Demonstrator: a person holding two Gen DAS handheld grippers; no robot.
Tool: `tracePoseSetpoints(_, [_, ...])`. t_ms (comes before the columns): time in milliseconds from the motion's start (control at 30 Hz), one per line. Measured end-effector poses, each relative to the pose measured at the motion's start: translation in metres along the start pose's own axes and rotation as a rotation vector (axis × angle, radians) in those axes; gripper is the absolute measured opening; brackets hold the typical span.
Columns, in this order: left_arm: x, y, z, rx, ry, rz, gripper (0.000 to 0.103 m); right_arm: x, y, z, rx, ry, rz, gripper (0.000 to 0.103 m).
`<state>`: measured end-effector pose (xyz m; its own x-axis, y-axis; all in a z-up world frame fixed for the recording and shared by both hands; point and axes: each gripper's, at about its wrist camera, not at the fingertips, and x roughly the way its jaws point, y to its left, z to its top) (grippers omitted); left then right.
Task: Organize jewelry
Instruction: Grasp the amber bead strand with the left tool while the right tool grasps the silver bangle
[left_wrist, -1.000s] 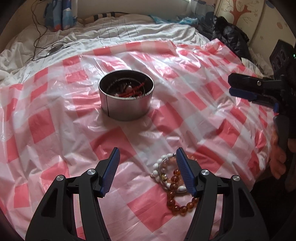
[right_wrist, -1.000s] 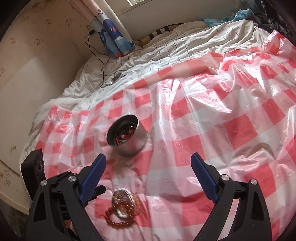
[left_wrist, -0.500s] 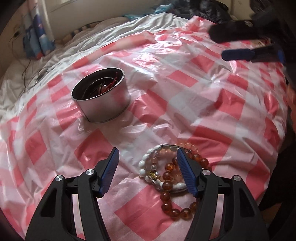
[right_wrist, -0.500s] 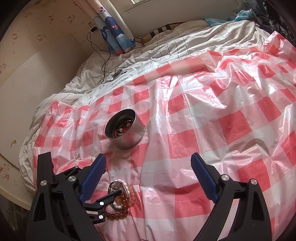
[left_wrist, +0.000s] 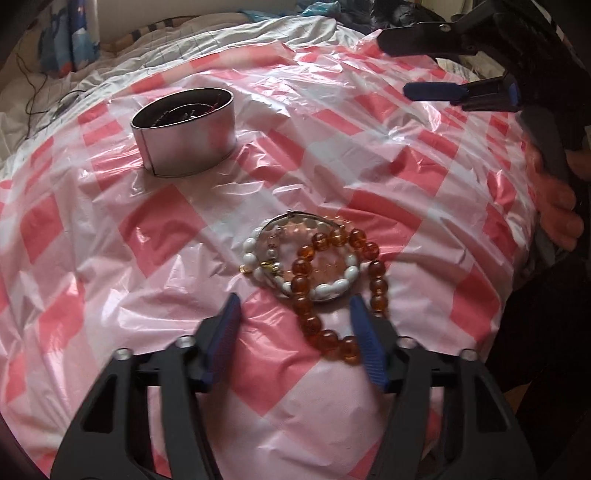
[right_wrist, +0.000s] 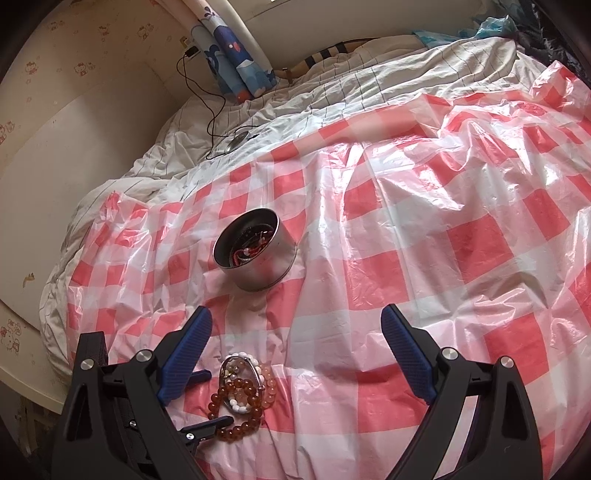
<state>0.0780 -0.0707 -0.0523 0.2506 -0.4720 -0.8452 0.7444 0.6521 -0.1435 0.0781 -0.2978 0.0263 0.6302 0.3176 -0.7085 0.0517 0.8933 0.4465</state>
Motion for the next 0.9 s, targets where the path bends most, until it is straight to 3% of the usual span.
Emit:
tracePoseSetpoints(33, [0.000,-0.003,0.000,0.003,0.004,-0.012,0.025,0.002,0.002,0.000,-0.004,0.004,0.001,0.090])
tracePoseSetpoints(100, [-0.001,-0.008,0.000,0.024,0.014,-0.007,0.011,0.006,0.006,-0.001,-0.011,0.012,0.002,0.091])
tracePoseSetpoints(400, [-0.025,0.023,0.005,-0.029,0.018,-0.016,0.010,0.022,0.018,-0.009,-0.065,0.076,0.029,0.091])
tracePoseSetpoints(533, [-0.035,0.055,0.007,-0.100,0.004,0.079,0.010,0.039,0.034,-0.019,-0.147,0.138,0.051,0.090])
tracePoseSetpoints(633, [-0.035,0.077,0.005,-0.160,0.010,0.168,0.010,0.052,0.057,-0.031,-0.278,0.159,0.020,0.089])
tracePoseSetpoints(733, [-0.028,0.085,0.000,-0.184,0.036,0.182,0.010,0.068,0.088,-0.050,-0.472,0.165,-0.056,0.071])
tracePoseSetpoints(800, [-0.024,0.085,-0.002,-0.175,0.045,0.191,0.010,0.080,0.094,-0.061,-0.534,0.180,-0.100,0.054])
tracePoseSetpoints(900, [-0.022,0.085,-0.001,-0.172,0.047,0.191,0.011,0.099,0.094,-0.070,-0.558,0.217,-0.129,0.047])
